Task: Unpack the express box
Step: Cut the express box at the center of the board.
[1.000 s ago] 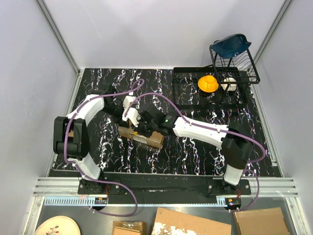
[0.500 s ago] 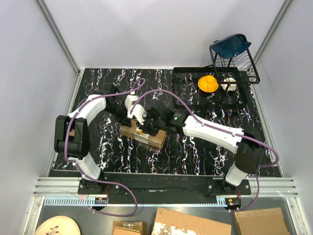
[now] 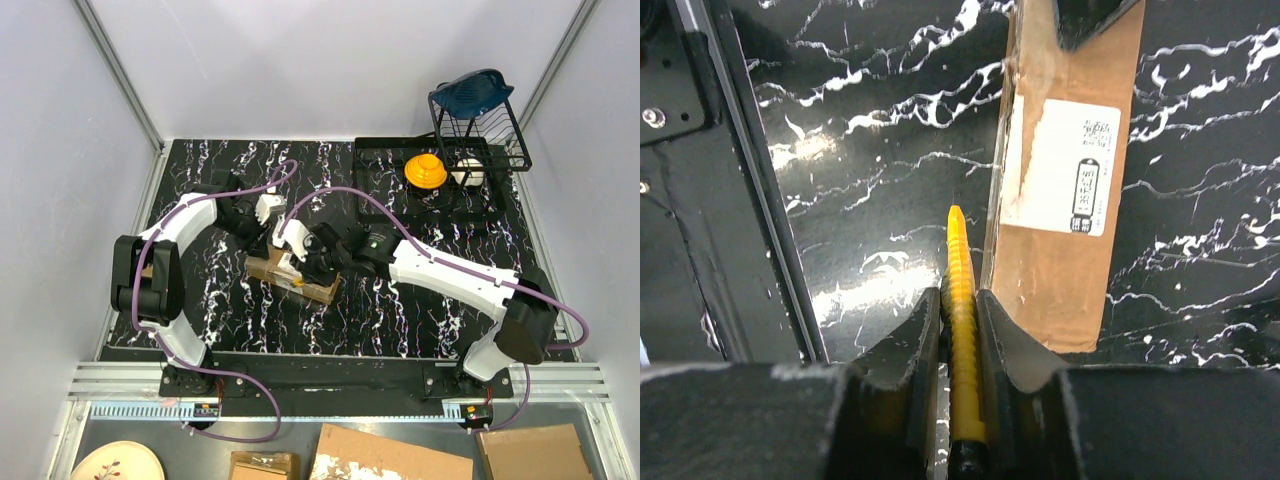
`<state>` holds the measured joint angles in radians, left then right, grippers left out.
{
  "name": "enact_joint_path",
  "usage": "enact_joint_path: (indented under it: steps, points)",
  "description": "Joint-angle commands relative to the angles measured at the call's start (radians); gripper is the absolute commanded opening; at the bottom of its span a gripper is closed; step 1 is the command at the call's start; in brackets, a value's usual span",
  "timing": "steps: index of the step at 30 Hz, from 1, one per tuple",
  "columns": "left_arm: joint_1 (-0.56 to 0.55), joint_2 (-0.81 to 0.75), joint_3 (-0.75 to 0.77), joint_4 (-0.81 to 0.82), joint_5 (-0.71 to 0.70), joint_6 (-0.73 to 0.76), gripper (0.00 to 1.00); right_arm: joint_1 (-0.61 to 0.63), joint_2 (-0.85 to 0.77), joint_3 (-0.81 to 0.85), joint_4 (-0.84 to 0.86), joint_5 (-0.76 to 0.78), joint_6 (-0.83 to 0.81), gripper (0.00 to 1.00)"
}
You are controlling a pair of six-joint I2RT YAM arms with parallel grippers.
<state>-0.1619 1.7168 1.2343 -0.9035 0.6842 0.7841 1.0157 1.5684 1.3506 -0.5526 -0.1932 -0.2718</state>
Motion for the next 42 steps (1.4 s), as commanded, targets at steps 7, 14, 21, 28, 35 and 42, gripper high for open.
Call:
enact_joint_path:
  steps: [7,14,21,28,35,42]
  points:
    - [-0.022,0.061,-0.039,0.071,-0.091,0.026,0.31,-0.032,-0.008,-0.021,-0.003,-0.026,0.006,0.00]
    - [-0.022,0.056,-0.039,0.071,-0.092,0.029,0.31,-0.046,0.001,-0.028,0.010,-0.022,0.005,0.00]
    - [-0.024,0.053,-0.042,0.072,-0.091,0.033,0.31,-0.058,0.022,-0.027,0.025,-0.015,0.006,0.00]
    - [-0.024,0.050,-0.045,0.072,-0.091,0.041,0.31,-0.062,0.039,-0.018,0.028,-0.018,0.006,0.00]
    - [-0.024,0.053,-0.045,0.072,-0.091,0.044,0.31,-0.066,0.027,-0.015,0.028,-0.014,0.006,0.00]
    - [-0.024,0.050,-0.047,0.072,-0.089,0.043,0.31,-0.068,0.016,-0.030,0.028,-0.006,0.003,0.00]
